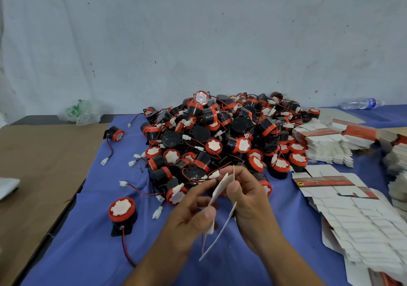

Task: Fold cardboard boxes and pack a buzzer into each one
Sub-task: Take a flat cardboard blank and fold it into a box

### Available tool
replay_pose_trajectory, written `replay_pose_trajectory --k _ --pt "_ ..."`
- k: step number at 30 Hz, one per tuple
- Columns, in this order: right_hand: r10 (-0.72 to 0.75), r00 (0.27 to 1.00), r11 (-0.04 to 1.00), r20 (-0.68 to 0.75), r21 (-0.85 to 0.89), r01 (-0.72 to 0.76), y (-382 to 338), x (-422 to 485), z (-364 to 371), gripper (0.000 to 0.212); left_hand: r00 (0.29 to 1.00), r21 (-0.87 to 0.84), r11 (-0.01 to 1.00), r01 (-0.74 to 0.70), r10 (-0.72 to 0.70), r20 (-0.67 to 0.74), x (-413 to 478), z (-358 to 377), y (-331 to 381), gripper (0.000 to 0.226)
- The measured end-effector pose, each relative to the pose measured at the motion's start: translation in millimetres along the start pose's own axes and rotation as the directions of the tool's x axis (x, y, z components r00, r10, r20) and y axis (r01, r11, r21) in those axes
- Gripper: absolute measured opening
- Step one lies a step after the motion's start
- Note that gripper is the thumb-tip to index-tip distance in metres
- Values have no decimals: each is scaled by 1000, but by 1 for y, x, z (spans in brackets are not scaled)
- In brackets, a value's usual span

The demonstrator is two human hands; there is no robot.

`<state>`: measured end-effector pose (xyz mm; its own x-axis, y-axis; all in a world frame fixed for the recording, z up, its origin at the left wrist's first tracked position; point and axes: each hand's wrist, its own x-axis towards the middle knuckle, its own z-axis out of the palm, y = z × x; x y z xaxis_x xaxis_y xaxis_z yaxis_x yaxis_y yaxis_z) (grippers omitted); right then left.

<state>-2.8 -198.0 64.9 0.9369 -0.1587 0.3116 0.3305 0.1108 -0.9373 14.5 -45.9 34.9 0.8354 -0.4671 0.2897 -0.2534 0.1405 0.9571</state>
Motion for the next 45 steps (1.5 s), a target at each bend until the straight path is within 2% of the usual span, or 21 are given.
replay_pose_trajectory --k 4,7,9,10,12,15,18,20,21,23,24,25,27,29,30,33,36,38,41,43,45 --pt "-38 999 999 30 -33 39 -5 -3 3 76 994 40 998 56 -60 91 -1 2 1 70" --pt "-17 994 998 107 -56 23 -8 -3 2 89 992 17 1000 19 -17 -126 3 4 11 48" --pt "2 985 992 171 -128 20 -8 -6 1 94 960 -110 993 32 -61 -275 5 3 14 36" --pt "25 978 987 206 -159 8 -9 -8 2 91 933 -201 978 54 -121 -338 5 1 14 30" --pt "86 964 984 250 -173 -43 -9 -10 5 65 872 -328 939 105 -246 -424 6 -3 13 21" --pt "143 959 982 246 -158 -106 -8 -7 5 30 841 -291 942 167 -290 -456 6 -4 11 19" --pt "189 964 982 186 -54 -182 -8 -6 4 28 869 -148 966 214 -257 -423 5 3 13 25" --pt "207 974 978 97 9 -209 -7 -5 5 32 909 -137 976 168 -207 -362 2 8 12 13" --pt "209 977 977 45 40 -210 -7 -4 6 36 929 -208 970 125 -188 -320 1 10 12 19" --pt "231 972 961 -34 162 -223 -7 -2 6 38 961 -369 929 31 -129 -245 0 15 15 51" --pt "252 966 942 -55 240 -232 -8 -1 6 37 968 -376 926 -18 -78 -239 0 19 18 64" --pt "272 960 922 -64 304 -241 -10 0 6 34 967 -321 945 -63 -21 -252 2 24 20 72" --pt "282 957 907 -73 344 -242 -10 0 4 29 940 -108 980 -169 127 -318 1 30 24 70" --pt "252 964 924 -81 317 -215 -8 -2 4 27 918 103 958 -267 286 -274 -3 32 19 64" --pt "224 971 939 -86 287 -192 -8 -3 5 28 920 157 951 -266 299 -252 -8 31 16 59" --pt "112 992 982 -60 162 -101 -6 -6 10 29 911 66 982 -175 187 -369 -10 24 15 40" --pt "68 997 994 43 85 -72 -2 -10 16 15 891 18 990 -140 134 -434 -6 18 22 10" --pt "85 991 994 103 59 -91 0 -13 19 25 872 22 990 -139 133 -470 -5 14 21 14" --pt "143 976 983 163 88 -159 3 -16 19 40 833 -7 992 -125 101 -544 -4 10 18 35" --pt "137 967 984 216 79 -158 5 -17 18 33 828 -13 996 -89 67 -557 -2 8 17 40" --pt "91 977 995 194 13 -96 8 -16 19 20 826 29 998 -64 69 -560 -1 8 18 37"
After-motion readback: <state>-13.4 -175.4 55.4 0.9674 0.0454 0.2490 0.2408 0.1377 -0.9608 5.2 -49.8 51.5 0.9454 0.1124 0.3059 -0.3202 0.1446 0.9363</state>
